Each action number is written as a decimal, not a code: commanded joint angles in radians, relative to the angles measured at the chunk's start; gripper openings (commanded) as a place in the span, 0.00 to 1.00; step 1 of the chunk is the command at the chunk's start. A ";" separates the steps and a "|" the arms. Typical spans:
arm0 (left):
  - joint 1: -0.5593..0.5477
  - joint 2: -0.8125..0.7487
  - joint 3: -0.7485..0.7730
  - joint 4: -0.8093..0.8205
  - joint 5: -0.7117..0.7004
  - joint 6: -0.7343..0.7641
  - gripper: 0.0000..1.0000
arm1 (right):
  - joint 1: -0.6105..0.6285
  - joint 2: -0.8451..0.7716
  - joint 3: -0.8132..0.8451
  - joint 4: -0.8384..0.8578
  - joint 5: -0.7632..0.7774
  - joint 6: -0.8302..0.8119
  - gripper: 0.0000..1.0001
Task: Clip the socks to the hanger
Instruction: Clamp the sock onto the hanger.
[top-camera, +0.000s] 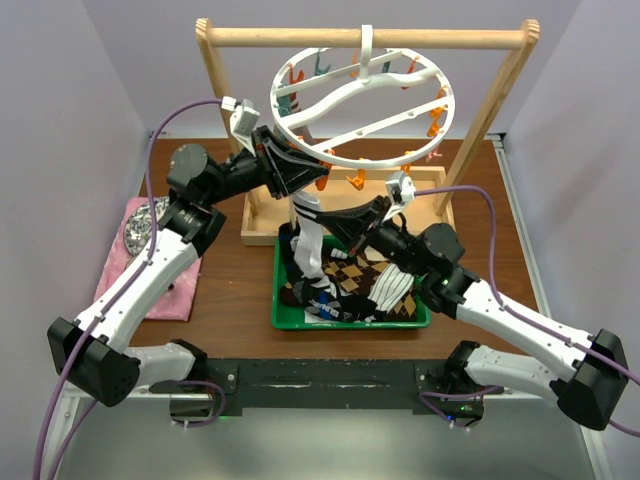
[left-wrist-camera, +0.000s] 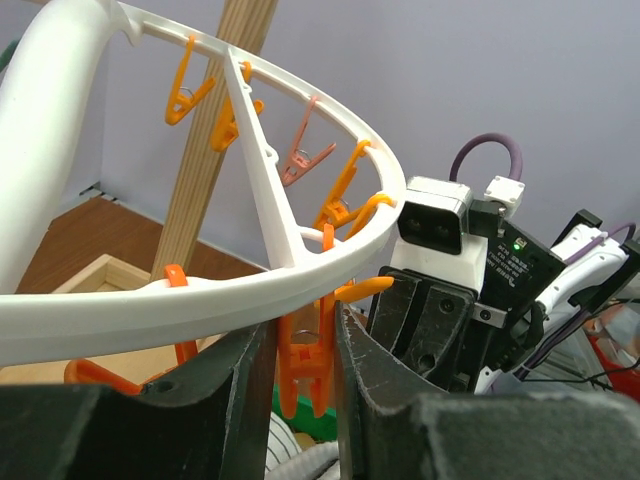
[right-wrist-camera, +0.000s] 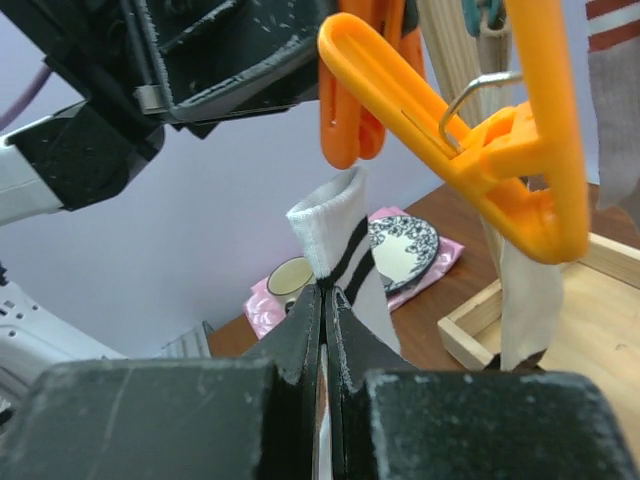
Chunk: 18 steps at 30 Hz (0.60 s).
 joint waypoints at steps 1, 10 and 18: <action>-0.003 0.003 -0.001 0.030 0.107 -0.040 0.00 | -0.016 -0.037 -0.004 0.081 -0.052 0.023 0.00; -0.003 0.006 0.002 0.062 0.117 -0.080 0.00 | -0.049 -0.024 -0.004 0.097 -0.048 0.046 0.00; -0.003 0.007 0.000 0.074 0.126 -0.092 0.00 | -0.074 -0.019 -0.021 0.104 -0.062 0.056 0.00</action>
